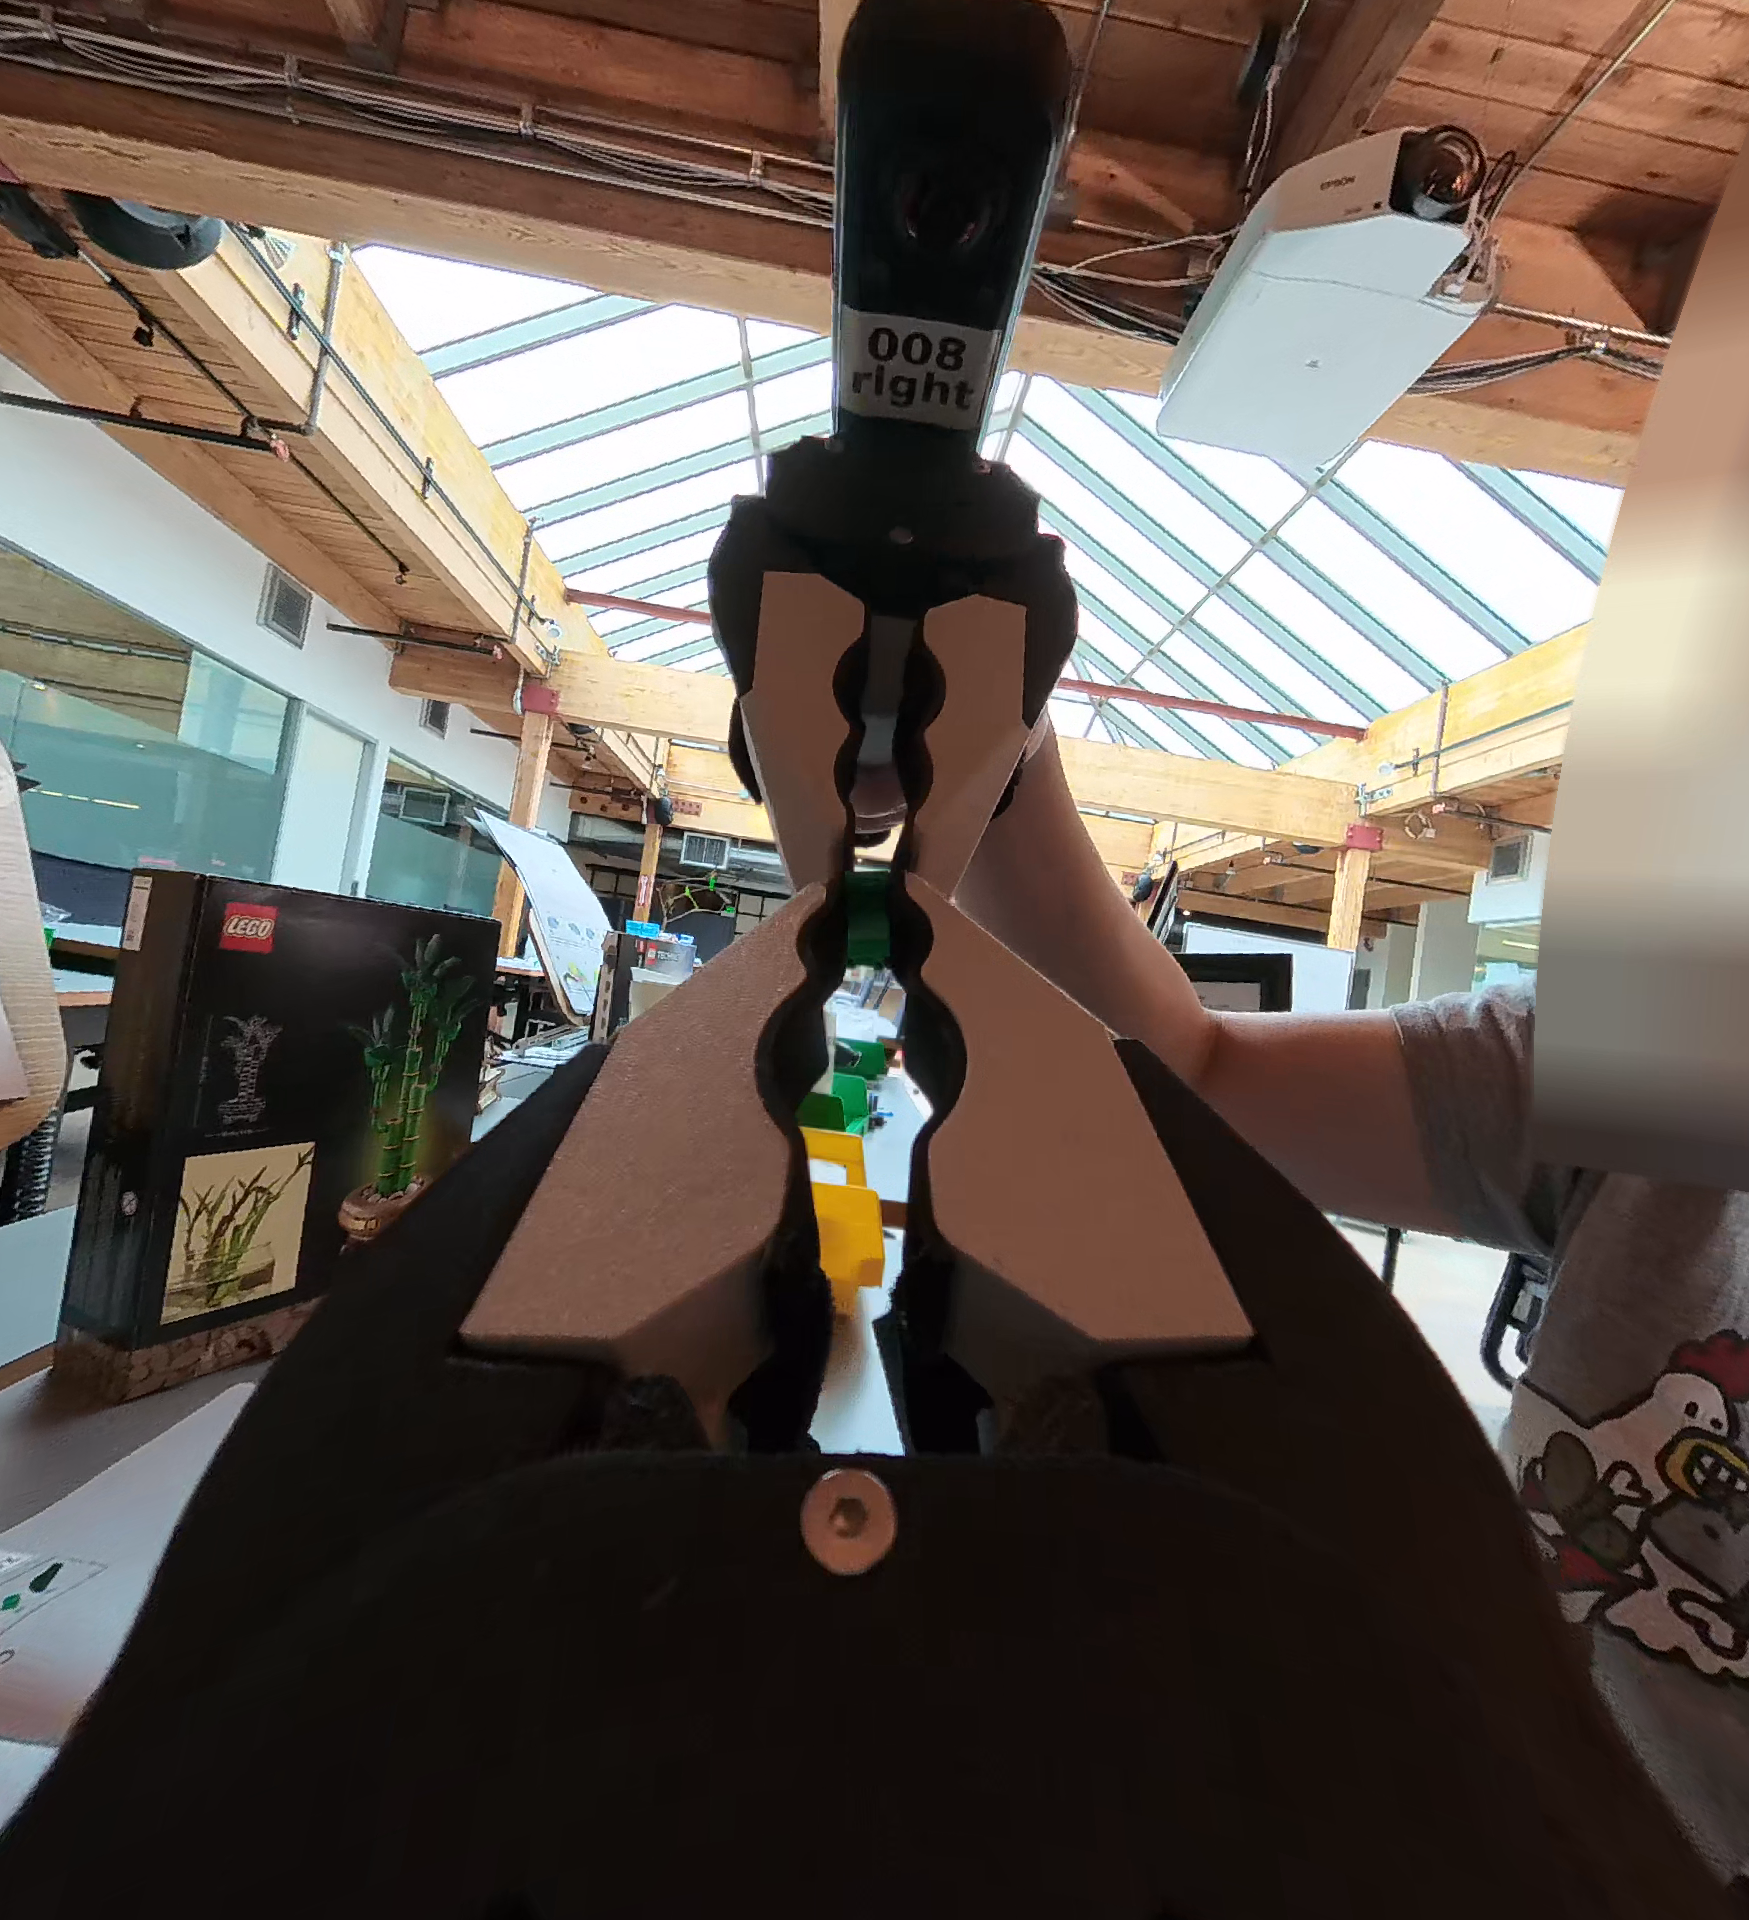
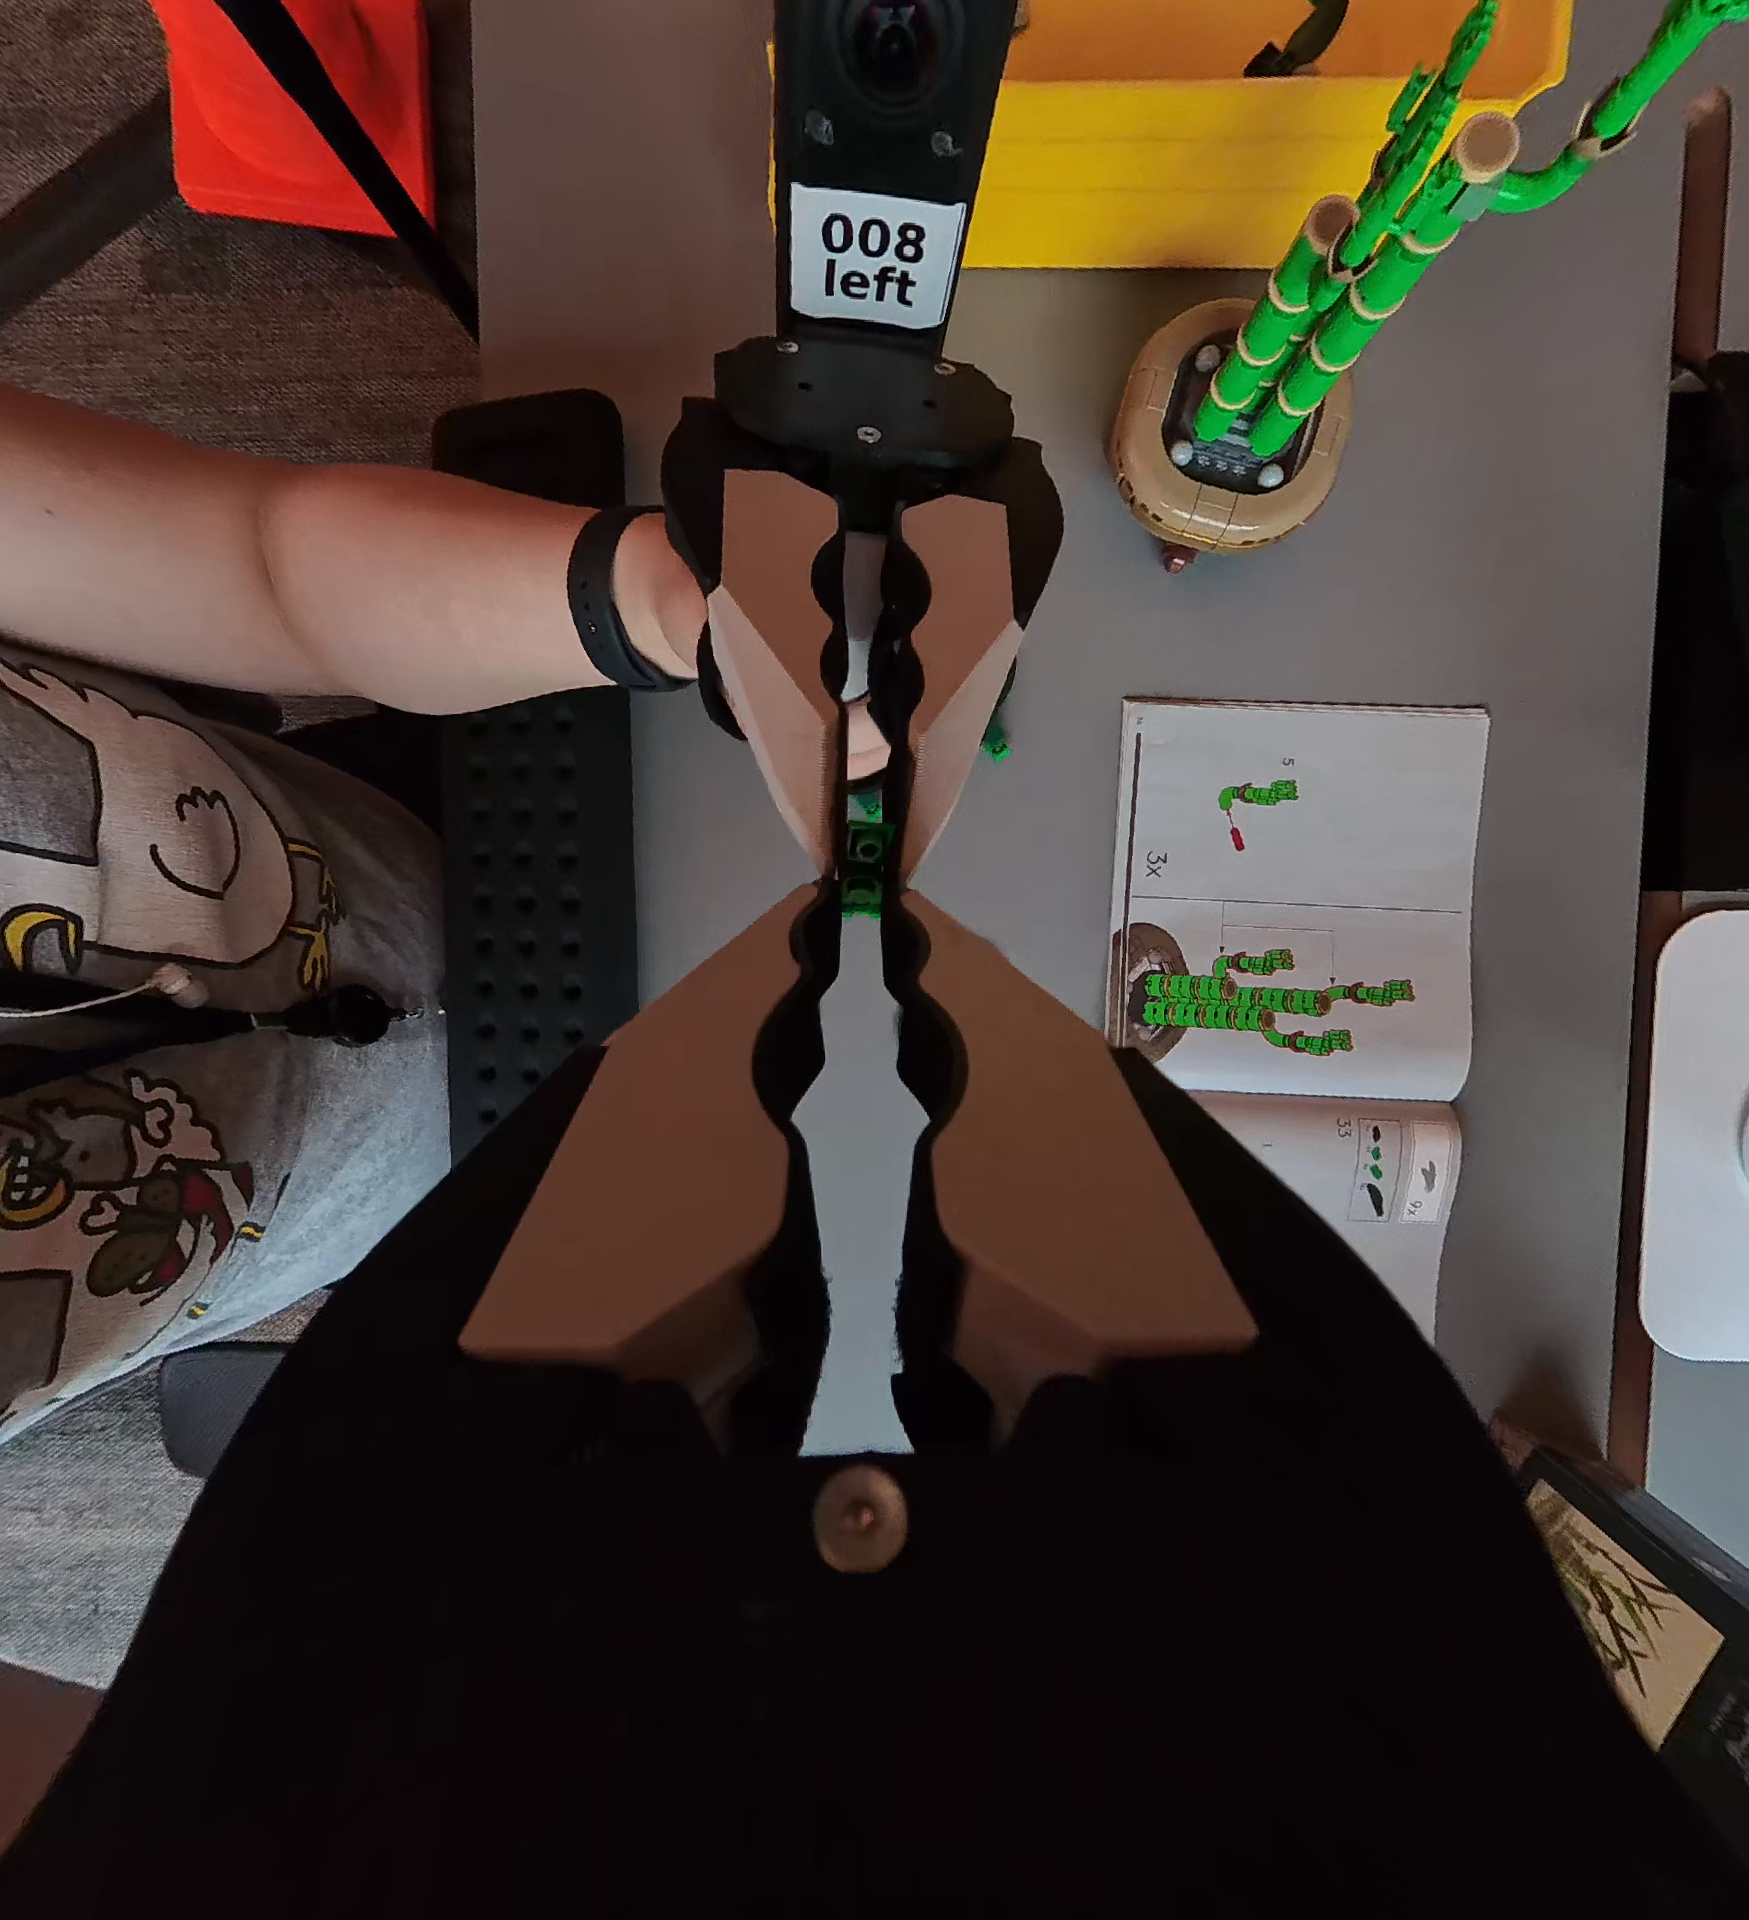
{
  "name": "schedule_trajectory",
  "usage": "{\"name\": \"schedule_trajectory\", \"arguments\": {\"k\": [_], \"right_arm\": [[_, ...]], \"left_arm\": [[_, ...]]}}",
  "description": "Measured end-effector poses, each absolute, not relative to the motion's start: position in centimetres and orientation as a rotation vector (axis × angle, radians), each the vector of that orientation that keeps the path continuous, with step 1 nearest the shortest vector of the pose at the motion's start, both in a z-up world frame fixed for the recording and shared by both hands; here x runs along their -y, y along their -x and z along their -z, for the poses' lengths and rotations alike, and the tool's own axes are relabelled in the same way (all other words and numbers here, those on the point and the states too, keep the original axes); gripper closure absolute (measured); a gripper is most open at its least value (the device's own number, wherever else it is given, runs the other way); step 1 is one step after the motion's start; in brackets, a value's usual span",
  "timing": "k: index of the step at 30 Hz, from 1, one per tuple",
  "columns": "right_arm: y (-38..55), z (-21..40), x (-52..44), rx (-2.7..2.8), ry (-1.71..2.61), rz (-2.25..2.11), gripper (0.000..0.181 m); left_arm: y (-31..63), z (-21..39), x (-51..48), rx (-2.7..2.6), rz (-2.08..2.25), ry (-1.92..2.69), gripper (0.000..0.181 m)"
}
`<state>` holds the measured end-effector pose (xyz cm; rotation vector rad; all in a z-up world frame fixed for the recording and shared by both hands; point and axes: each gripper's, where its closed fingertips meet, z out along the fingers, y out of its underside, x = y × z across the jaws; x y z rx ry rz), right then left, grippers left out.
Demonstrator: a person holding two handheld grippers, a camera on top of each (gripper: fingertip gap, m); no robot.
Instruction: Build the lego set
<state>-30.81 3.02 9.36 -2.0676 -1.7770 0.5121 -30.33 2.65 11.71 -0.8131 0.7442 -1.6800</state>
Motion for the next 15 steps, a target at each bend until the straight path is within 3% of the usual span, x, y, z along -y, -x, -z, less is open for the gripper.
{"name": "schedule_trajectory", "arguments": {"k": [15], "right_arm": [[31.02,-9.60,-2.84,1.751,2.057,-0.594,0.175]], "left_arm": [[30.65,-11.93,-2.51,-0.737,1.693,0.767,0.176]]}}
